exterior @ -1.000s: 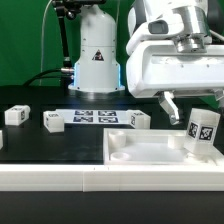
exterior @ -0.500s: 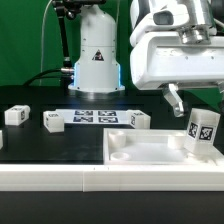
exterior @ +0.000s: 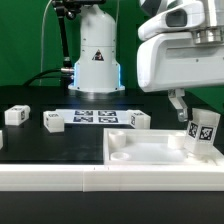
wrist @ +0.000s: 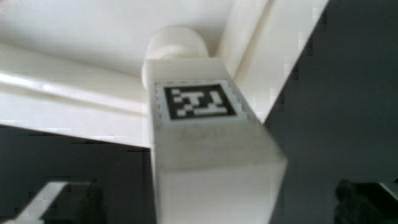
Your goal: Assemble one leg
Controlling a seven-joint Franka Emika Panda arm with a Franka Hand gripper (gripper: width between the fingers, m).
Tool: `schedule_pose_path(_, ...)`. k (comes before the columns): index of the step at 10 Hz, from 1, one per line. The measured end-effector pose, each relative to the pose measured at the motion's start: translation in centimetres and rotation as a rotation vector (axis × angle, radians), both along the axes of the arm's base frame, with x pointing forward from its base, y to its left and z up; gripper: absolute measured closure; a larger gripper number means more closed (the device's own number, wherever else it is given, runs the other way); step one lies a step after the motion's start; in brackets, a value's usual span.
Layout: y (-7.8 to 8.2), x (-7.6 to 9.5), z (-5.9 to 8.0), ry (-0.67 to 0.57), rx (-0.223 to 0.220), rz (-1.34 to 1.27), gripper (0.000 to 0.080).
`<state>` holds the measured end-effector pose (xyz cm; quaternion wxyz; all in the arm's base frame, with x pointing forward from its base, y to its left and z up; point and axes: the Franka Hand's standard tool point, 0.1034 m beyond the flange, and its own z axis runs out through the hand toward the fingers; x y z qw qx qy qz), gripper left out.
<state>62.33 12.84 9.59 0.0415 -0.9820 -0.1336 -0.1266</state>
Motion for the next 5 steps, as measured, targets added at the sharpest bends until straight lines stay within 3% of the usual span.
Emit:
schedule_pose_path(4,-0.31,-1.2,-0.16,0.239,-0.028,0.019,0.0151)
schedule_pose_path(5,-0.48,-0.96,-0.02,0.251,-0.028,0.016,0.0151)
